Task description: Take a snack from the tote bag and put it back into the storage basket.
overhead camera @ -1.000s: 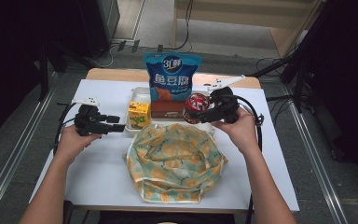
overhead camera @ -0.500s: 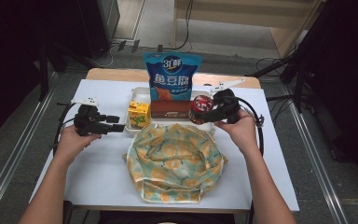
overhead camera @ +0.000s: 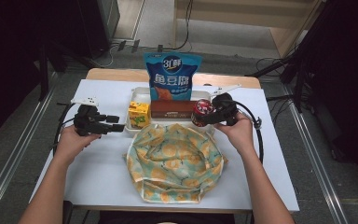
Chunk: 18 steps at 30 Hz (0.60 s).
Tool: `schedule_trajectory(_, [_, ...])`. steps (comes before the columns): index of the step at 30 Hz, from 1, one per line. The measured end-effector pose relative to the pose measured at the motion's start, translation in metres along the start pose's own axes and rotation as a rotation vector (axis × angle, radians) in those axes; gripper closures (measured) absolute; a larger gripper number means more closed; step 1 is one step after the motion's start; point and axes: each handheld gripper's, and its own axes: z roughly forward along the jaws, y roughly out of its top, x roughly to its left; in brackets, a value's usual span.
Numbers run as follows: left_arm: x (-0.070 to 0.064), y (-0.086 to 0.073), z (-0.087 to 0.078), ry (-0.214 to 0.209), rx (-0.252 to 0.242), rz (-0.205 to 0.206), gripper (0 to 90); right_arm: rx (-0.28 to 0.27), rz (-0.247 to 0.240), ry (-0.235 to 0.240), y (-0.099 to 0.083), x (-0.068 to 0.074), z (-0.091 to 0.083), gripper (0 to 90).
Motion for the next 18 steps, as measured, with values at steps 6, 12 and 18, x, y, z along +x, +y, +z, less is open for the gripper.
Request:
schedule_trajectory(6, [0.000, 0.000, 0.001, 0.001, 0.002, 0.000, 40.0, 0.003, 0.000, -0.016, -0.003, -0.002, 0.007, 25.8])
schedule_trajectory(12, [0.000, 0.000, 0.002, -0.006, -0.001, 0.000, 40.0, 0.009, 0.010, -0.029, -0.006, -0.002, 0.014, 25.7])
schedule_trajectory(18, [0.000, 0.000, 0.000, -0.006, -0.003, -0.003, 40.0, 0.009, 0.010, -0.028, -0.007, -0.002, 0.018, 25.7])
